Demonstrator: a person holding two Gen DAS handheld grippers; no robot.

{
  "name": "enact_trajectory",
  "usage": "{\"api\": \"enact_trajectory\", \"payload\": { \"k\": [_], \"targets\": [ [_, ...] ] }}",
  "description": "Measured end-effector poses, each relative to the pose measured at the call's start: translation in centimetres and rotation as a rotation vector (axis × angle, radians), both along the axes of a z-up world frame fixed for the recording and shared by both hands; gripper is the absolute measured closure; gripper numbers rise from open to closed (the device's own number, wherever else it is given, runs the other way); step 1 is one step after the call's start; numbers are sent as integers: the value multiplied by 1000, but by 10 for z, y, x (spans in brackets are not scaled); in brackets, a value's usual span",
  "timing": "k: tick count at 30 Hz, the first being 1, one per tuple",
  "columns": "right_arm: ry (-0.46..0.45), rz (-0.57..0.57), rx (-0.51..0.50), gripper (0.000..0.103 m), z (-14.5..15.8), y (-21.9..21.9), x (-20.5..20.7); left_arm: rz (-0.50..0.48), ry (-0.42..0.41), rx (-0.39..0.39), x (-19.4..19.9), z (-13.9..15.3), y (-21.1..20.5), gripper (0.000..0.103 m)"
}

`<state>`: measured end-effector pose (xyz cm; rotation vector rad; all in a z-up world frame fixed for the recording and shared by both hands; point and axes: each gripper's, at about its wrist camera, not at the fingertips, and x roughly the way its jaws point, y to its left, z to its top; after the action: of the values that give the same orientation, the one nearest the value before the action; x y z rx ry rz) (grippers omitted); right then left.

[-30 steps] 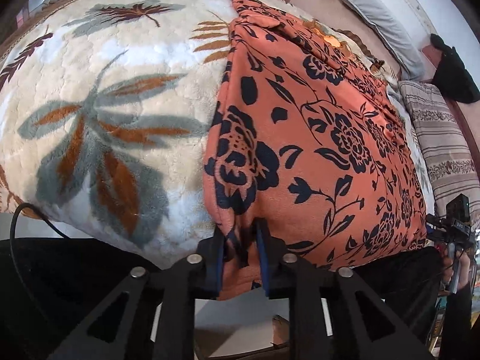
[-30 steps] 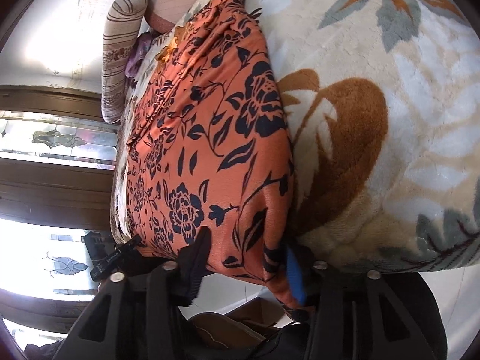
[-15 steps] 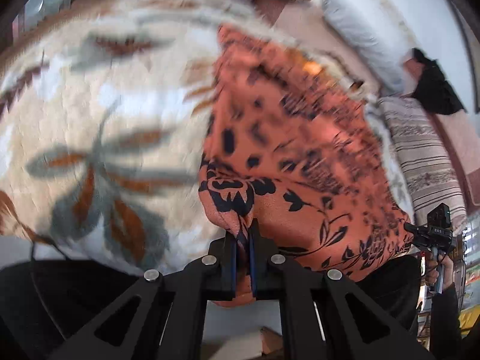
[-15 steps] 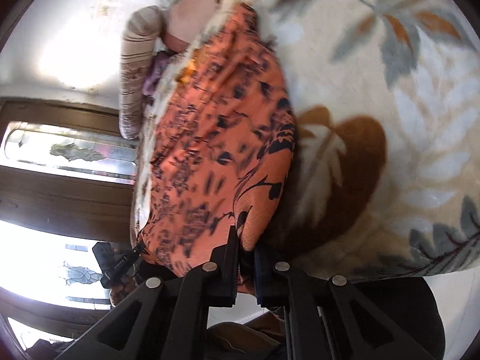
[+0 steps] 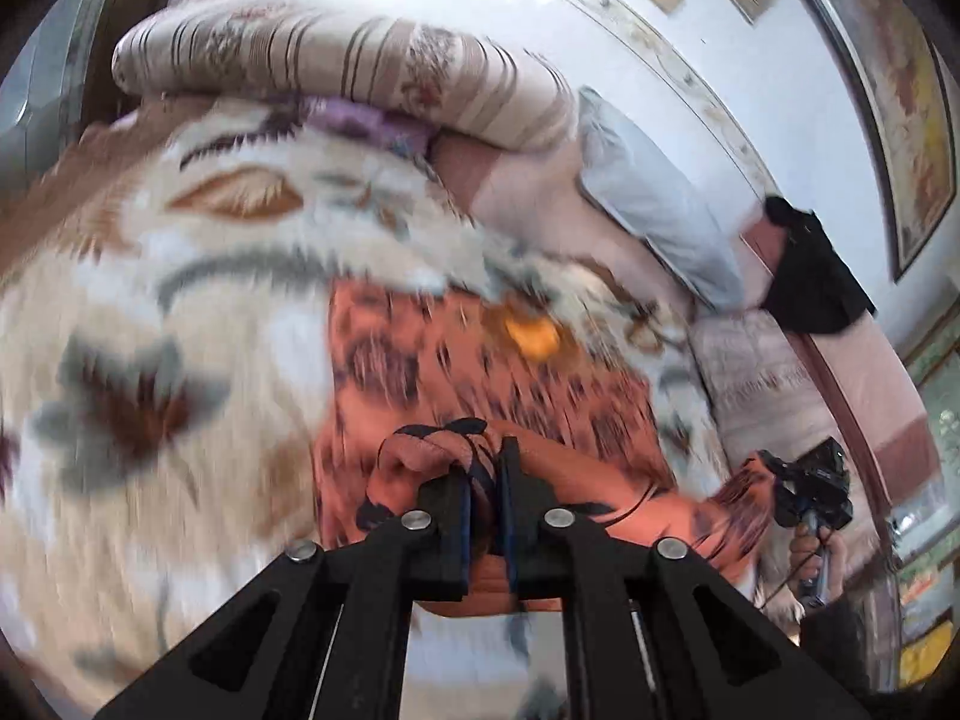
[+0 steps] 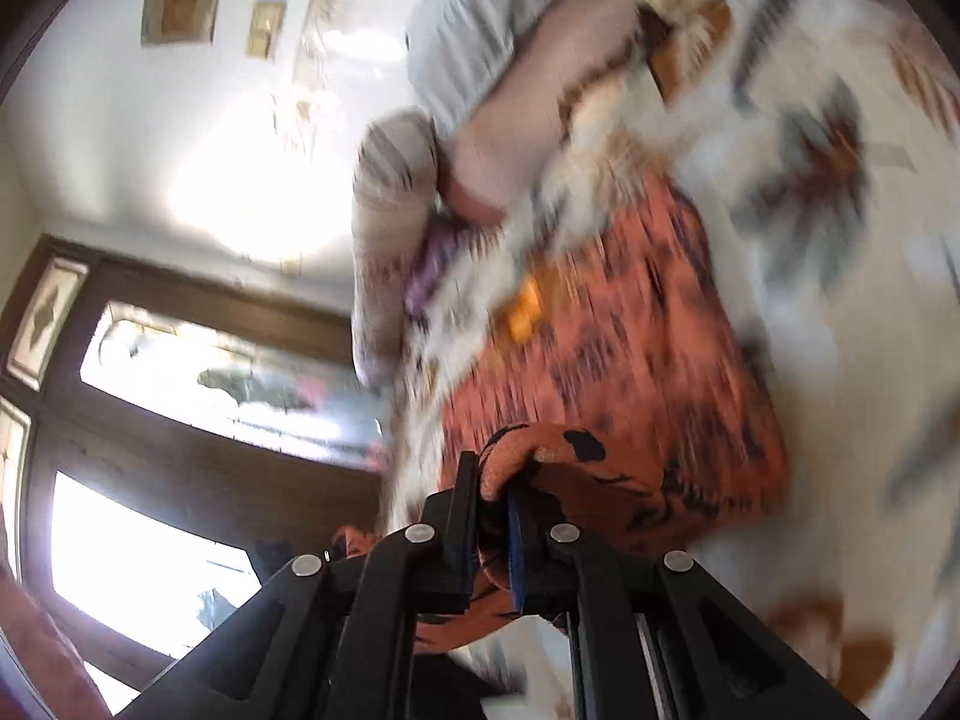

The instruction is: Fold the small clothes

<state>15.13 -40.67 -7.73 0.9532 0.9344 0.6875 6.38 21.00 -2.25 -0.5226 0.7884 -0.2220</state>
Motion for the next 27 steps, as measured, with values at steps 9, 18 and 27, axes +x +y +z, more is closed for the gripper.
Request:
{"api": "enact_trajectory", "payload": {
  "k": [9, 18, 27],
  "targets": [
    [160, -167, -190, 25, -76, 26, 80, 217, 272, 96, 101, -105, 40, 20],
    [186, -177, -119, 24, -96, 56, -47, 286, 120, -79, -24, -87, 17, 19],
    [242, -436, -65, 44, -119, 74, 7, 356, 201, -2, 28, -120, -25, 42]
  ]
}}
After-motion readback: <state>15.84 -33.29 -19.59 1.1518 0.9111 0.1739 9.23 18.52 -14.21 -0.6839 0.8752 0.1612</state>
